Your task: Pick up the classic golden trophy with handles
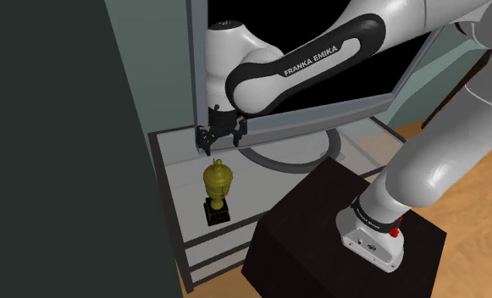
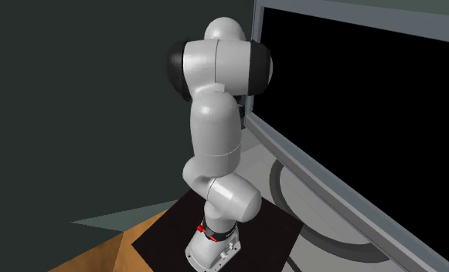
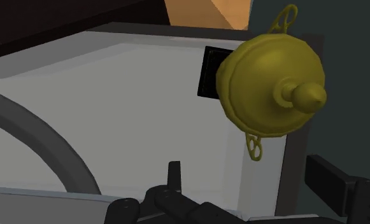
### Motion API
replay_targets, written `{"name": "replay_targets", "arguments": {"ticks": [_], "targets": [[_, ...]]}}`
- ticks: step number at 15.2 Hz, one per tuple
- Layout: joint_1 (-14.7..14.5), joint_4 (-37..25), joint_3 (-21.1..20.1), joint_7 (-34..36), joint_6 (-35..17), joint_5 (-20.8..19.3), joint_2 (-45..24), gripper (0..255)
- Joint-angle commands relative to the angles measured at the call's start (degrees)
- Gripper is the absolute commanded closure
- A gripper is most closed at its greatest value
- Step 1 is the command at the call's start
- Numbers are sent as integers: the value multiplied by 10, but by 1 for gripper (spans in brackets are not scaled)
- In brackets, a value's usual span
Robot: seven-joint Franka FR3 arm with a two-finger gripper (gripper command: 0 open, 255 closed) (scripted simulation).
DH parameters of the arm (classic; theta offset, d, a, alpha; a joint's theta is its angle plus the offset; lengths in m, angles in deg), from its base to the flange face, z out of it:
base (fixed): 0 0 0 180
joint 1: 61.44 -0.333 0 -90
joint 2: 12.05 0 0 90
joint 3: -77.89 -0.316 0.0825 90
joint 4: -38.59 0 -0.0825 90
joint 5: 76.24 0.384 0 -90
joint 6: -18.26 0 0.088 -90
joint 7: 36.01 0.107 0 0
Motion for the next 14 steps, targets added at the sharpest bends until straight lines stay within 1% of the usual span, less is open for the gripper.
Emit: {"name": "replay_targets", "arguments": {"ticks": [1, 8, 10, 11, 14], "targets": [[-5, -23, -9, 45, -15, -31, -47, 0], [-10, -4, -4, 65, -66, -60, -86, 0], [-10, -3, -4, 67, -70, -63, -89, 0], [-10, -2, -4, 67, -70, -62, -88, 255], [-10, -3, -4, 67, -70, -62, -88, 255]]}}
